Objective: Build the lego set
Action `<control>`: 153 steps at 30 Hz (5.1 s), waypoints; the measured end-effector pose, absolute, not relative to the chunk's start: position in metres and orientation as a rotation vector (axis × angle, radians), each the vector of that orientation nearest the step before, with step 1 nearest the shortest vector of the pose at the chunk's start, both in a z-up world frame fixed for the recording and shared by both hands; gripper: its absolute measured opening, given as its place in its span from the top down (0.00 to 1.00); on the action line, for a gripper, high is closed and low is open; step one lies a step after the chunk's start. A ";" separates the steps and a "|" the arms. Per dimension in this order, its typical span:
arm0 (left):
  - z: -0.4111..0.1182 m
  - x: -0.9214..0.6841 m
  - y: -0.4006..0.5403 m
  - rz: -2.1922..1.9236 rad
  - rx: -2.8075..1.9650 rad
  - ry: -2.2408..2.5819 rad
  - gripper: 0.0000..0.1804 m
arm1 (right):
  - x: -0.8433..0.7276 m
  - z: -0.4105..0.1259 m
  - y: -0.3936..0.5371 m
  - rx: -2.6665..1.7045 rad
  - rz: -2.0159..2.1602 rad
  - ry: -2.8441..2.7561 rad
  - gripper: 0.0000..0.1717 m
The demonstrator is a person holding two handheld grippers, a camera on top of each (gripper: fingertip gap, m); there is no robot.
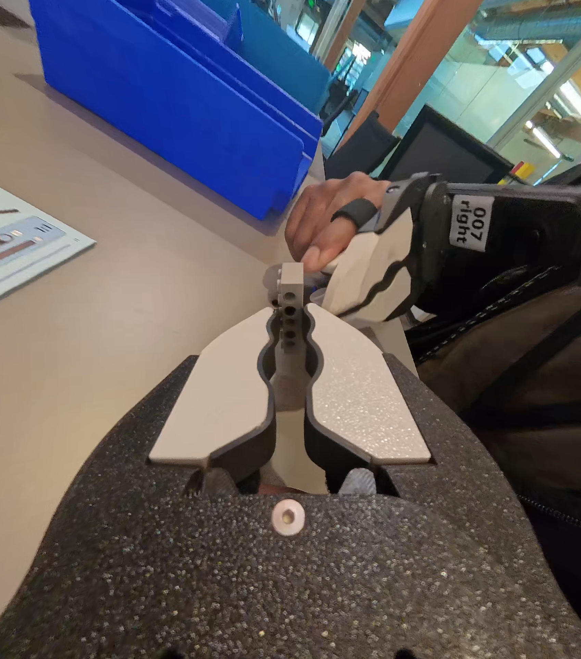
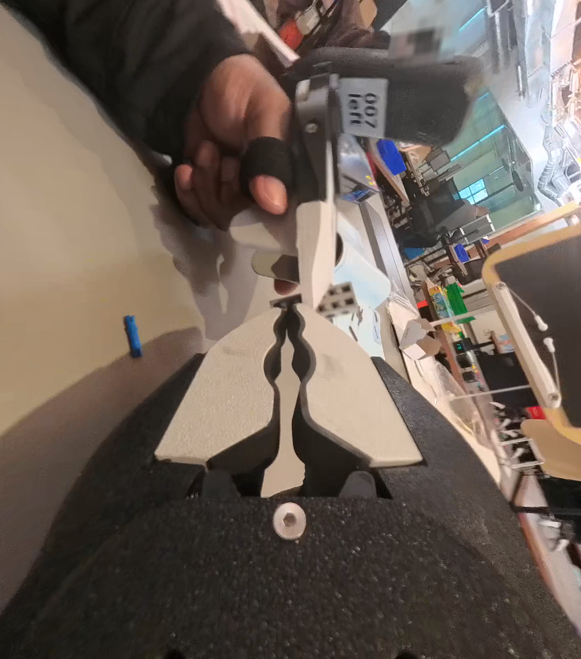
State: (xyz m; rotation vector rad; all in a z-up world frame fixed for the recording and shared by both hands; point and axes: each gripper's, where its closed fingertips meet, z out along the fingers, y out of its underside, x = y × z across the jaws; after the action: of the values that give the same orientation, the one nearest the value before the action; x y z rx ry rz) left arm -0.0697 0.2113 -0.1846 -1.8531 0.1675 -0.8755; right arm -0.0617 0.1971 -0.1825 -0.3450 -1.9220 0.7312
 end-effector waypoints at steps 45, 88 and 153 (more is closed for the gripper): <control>-0.180 -0.165 0.138 -0.477 -1.876 -0.123 0.93 | -0.074 -0.197 0.175 -0.550 0.969 -2.355 0.91; -0.178 -0.157 0.114 -0.483 -1.895 -0.056 0.94 | -0.134 -0.228 0.135 -0.514 1.015 -2.513 0.98; -0.162 -0.078 0.210 -0.878 -1.678 0.248 0.94 | -0.074 -0.160 0.203 -0.010 0.575 -1.698 1.00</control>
State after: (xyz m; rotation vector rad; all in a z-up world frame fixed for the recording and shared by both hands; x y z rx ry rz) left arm -0.0784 0.2097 -0.1623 -1.6780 0.2475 -0.8784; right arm -0.0742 0.2033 -0.1599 -0.0099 -1.6976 0.5747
